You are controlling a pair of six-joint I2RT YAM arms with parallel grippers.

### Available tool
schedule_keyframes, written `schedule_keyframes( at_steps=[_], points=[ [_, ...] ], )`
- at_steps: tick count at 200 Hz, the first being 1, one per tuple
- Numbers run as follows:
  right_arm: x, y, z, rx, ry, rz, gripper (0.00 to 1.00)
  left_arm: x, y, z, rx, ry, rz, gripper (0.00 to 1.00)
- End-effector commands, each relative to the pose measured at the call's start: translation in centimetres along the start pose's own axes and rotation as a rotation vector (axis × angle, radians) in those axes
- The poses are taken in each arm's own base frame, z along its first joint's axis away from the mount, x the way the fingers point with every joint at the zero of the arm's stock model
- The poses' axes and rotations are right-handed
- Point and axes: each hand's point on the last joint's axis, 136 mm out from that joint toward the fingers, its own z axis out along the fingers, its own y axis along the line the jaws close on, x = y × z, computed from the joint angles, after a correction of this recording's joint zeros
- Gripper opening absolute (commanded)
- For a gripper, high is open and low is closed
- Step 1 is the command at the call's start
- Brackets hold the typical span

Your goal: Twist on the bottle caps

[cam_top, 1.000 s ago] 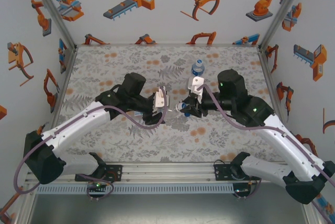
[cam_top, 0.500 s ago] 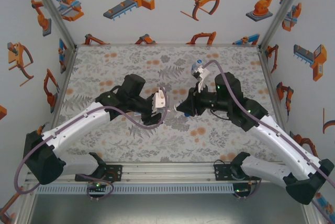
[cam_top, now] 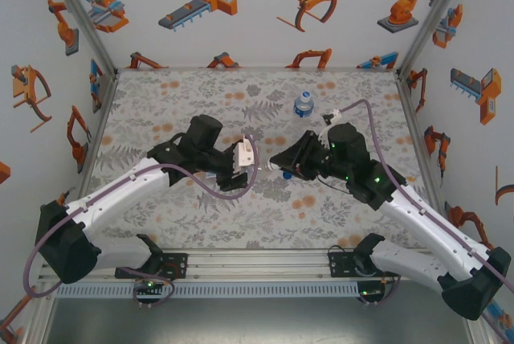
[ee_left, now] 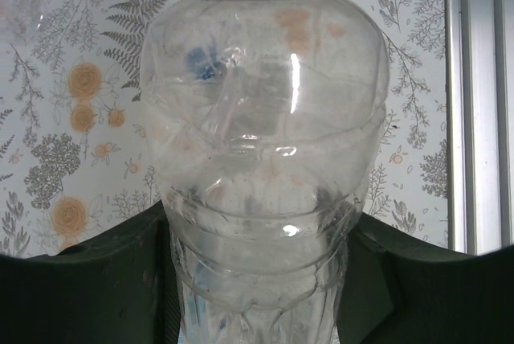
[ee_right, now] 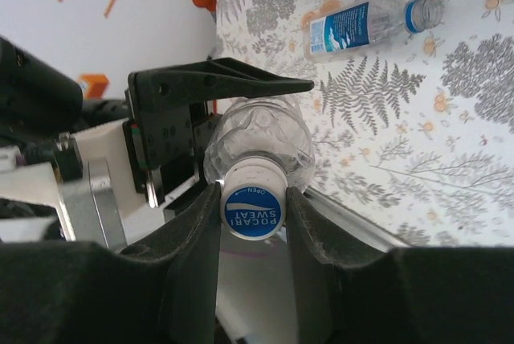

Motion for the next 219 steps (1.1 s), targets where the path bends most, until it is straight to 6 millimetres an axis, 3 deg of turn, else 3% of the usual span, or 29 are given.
schedule_keyframes(
  at_steps=[1,10,26,58,83,119,168,191,219],
  points=[
    [0.4,-1.0,1.2,0.026,0.007,0.128,0.00,-5.3,-0.5,-0.8,0.031,-0.200,0.162,0.00],
    [0.5,-0.9,1.2,0.023,0.010,0.124,0.00,-5.3,-0.5,-0.8,0.030,-0.201,0.168,0.00],
    [0.3,-0.5,0.9,0.015,0.002,0.084,0.12,-5.1,-0.6,-0.8,0.032,-0.197,0.172,0.00],
    [-0.9,2.3,-1.3,0.019,-0.029,-0.142,0.50,-4.8,-0.9,-0.8,0.042,-0.185,0.166,0.00],
    [-1.9,4.9,-3.6,0.011,-0.059,-0.347,0.60,-4.5,-1.2,-1.0,0.050,-0.177,0.157,0.00],
    [-2.3,8.4,-5.6,-0.050,-0.086,-0.755,0.61,-4.4,-1.9,-1.3,0.068,-0.175,0.158,0.00],
    [2.9,11.7,-7.6,-0.362,0.054,-1.428,0.58,-4.6,-2.9,-1.9,0.101,-0.196,0.158,0.00],
    [6.0,11.8,-8.9,-0.551,0.113,-1.641,0.58,-4.6,-3.1,-2.2,0.107,-0.195,0.143,0.00],
    [6.6,10.6,-8.2,-0.578,0.112,-1.741,0.58,-4.7,-3.3,-2.2,0.113,-0.198,0.134,0.00]
  ],
)
